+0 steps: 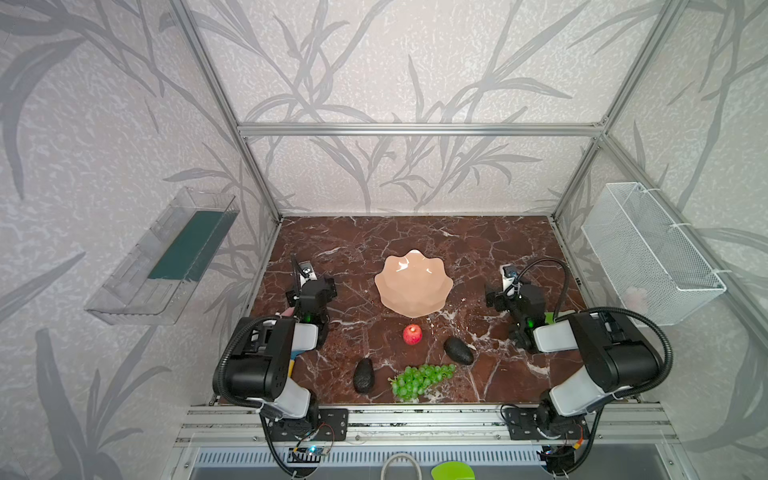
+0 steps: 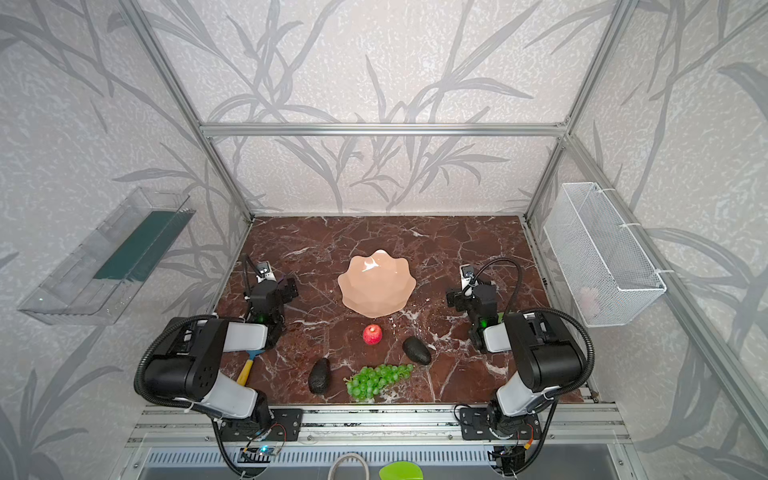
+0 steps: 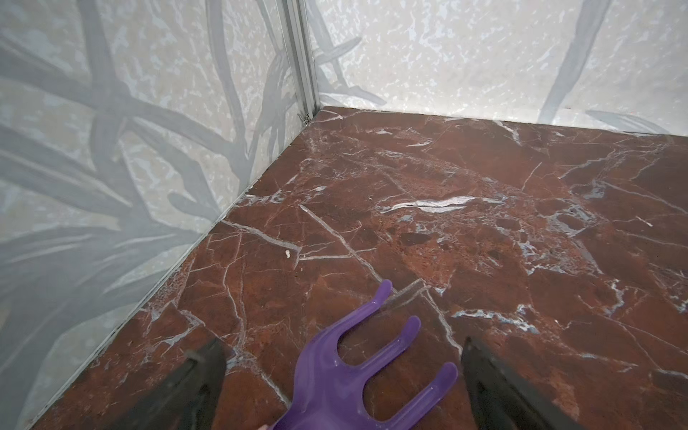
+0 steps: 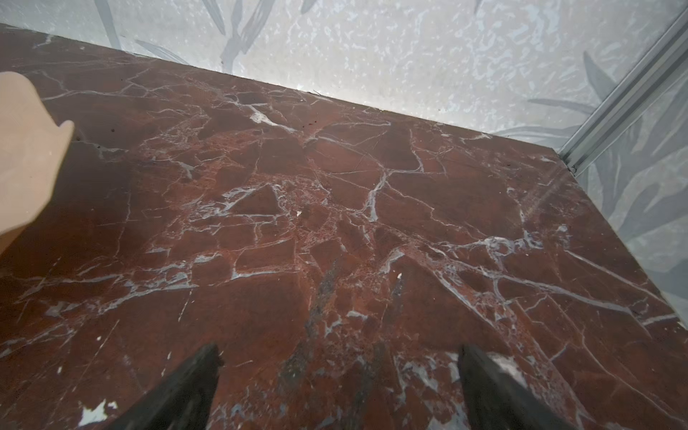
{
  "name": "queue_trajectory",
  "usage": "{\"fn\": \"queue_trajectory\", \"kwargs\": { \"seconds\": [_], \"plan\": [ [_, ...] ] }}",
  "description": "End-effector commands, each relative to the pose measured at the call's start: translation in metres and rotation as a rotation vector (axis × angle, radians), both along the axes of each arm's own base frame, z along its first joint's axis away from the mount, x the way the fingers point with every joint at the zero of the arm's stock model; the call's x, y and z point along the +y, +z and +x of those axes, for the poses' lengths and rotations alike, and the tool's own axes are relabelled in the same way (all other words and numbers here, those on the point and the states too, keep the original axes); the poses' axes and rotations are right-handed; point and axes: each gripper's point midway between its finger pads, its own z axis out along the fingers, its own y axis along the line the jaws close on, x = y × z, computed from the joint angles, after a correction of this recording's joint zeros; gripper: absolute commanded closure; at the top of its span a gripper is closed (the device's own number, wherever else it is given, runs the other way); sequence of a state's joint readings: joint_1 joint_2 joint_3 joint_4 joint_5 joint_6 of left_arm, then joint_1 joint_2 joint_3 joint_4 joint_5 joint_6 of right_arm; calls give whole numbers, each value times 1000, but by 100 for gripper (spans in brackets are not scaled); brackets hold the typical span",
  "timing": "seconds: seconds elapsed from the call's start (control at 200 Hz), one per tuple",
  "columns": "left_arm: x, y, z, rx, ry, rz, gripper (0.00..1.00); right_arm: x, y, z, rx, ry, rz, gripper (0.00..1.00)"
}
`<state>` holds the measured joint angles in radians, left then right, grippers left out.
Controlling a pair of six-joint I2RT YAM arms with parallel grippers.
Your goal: Place and organize the fake fruits in the fruit bowl
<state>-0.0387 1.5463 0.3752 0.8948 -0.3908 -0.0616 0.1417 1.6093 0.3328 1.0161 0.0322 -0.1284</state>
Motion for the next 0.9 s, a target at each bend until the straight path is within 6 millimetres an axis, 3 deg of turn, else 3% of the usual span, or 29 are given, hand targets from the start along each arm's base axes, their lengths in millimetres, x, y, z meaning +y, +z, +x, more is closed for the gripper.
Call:
{"fn": "queue_trajectory", "kwargs": {
  "seconds": [0.0,0.895],
  "plan": [
    [1,11,6,-36,1,5,1,0,17,7,-48,0,10,1],
    [2,11,6,-37,-2,-3,0,-11,16,11,-35,-71,18,1]
  ]
}}
